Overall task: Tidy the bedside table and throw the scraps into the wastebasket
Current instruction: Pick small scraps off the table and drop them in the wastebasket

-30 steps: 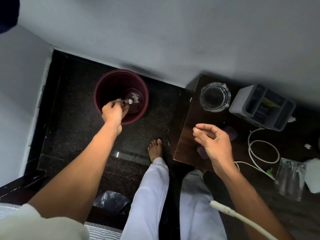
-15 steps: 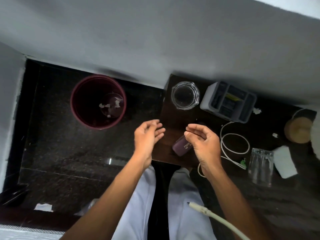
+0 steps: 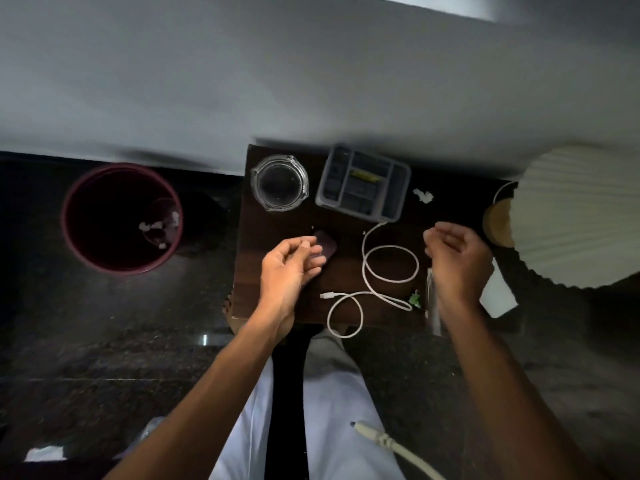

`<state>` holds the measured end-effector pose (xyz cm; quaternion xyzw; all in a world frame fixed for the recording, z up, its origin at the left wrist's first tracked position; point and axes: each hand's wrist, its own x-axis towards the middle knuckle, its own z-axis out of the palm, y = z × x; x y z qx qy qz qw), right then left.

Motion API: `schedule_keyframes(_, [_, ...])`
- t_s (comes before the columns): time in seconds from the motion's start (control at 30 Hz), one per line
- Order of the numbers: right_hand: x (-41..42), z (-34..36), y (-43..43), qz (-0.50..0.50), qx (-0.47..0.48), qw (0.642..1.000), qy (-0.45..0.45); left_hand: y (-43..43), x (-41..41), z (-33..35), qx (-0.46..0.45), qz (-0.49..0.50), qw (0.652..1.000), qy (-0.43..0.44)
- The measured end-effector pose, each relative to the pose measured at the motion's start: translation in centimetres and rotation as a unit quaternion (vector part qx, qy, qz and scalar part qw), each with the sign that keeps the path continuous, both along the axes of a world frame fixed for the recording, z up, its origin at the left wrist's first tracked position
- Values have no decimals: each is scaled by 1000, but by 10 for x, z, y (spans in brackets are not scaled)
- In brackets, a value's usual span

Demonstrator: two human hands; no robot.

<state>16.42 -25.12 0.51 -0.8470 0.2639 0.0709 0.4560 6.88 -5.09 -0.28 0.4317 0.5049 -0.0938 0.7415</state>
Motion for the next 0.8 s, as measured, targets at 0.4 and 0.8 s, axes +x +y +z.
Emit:
schedule_keyframes(0.4, [89,-74,-16,226,-189,956,6,-37,8,2,21,-14,1000,-1])
schedule_keyframes(0.8, [83,-78,-18,305,-192,933,19,-52,14,-5,20,-5,1000,-7])
